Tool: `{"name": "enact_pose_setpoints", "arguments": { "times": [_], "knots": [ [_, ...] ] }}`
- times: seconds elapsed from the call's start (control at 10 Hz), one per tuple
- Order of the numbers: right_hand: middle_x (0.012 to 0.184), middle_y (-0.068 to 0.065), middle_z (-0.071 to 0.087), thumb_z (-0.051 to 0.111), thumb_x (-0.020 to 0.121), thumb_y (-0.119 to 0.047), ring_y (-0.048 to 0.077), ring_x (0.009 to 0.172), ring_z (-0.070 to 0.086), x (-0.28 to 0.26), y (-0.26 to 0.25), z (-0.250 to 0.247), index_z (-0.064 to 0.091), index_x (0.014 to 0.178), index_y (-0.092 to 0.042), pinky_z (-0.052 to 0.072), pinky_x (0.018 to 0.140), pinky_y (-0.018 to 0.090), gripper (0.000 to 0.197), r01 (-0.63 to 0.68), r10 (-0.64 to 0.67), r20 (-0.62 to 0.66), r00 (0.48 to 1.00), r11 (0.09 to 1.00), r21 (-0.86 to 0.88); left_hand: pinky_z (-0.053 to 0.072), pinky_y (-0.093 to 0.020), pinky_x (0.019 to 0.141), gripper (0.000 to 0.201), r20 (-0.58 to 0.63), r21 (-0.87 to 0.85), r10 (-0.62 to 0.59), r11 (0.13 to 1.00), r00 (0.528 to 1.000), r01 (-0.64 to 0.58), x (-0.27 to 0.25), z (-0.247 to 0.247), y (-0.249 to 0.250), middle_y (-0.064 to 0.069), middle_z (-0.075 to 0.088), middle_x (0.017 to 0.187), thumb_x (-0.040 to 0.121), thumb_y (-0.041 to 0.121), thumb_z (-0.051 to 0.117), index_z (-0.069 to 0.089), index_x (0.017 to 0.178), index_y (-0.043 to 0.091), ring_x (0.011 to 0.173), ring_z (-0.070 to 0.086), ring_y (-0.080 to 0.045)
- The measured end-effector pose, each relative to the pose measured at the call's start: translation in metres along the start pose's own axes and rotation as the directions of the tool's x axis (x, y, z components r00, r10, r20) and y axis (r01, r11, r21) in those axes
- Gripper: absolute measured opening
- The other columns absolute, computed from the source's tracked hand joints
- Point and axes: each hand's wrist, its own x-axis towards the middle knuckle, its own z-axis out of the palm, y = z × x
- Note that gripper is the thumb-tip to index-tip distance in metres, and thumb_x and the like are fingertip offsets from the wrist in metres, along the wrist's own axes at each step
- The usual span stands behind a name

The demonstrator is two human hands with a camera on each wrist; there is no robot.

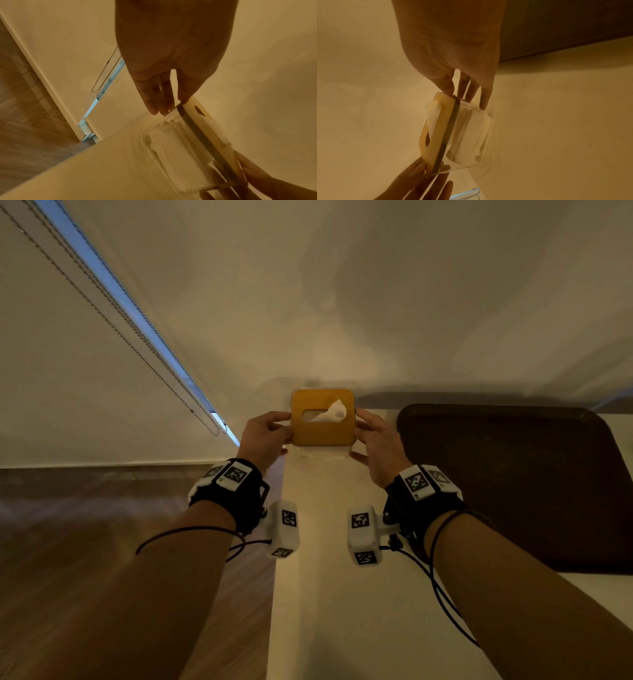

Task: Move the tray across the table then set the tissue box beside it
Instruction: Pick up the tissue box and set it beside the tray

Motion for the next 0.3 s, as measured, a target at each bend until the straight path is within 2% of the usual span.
{"name": "enact_pose_setpoints", "arguments": {
  "times": [0.1,0.2,0.3],
  "knots": [
    [0.113,-0.006,0.061,0.045,0.098,-0.009,0.022,0.116,0.056,-0.0008,-0.0004,-0.0003,0.060,0.106,-0.037,0.052,0.091,0.041,0.033,-0.001,0.001,0.007,1.000,1.000,0.006,0.056,-0.042,0.081,0.035,-0.001,-0.004,0.001,1.000,1.000,-0.001,-0.0009,-0.0005,0.0005,-0.012,0.068,0.087,0.089,0.005,0.056,0.064,0.123,0.008,0.084,0.066,-0.025],
    [0.115,-0.003,0.062,0.046,0.097,-0.009,0.023,0.116,0.056,0.0000,-0.0009,-0.0026,0.060,0.106,-0.037,0.052,0.092,0.042,0.032,-0.003,0.003,0.005,1.000,1.000,0.024,0.055,-0.042,0.081,0.035,0.010,-0.019,0.008,1.000,1.000,-0.008,-0.0019,0.0009,0.0000,-0.012,0.068,0.088,0.089,0.006,0.056,0.064,0.123,0.008,0.085,0.066,-0.025],
    [0.120,-0.001,0.061,0.047,0.097,-0.010,0.024,0.120,0.055,0.0018,-0.0003,-0.0024,0.059,0.121,-0.027,0.049,0.098,0.047,0.032,-0.002,0.002,-0.010,1.000,1.000,-0.002,0.055,-0.042,0.082,0.035,0.014,-0.012,0.008,1.000,1.000,-0.008,-0.0018,0.0005,0.0022,-0.012,0.069,0.091,0.090,0.007,0.056,0.064,0.124,0.009,0.085,0.066,-0.023]
  ]
}}
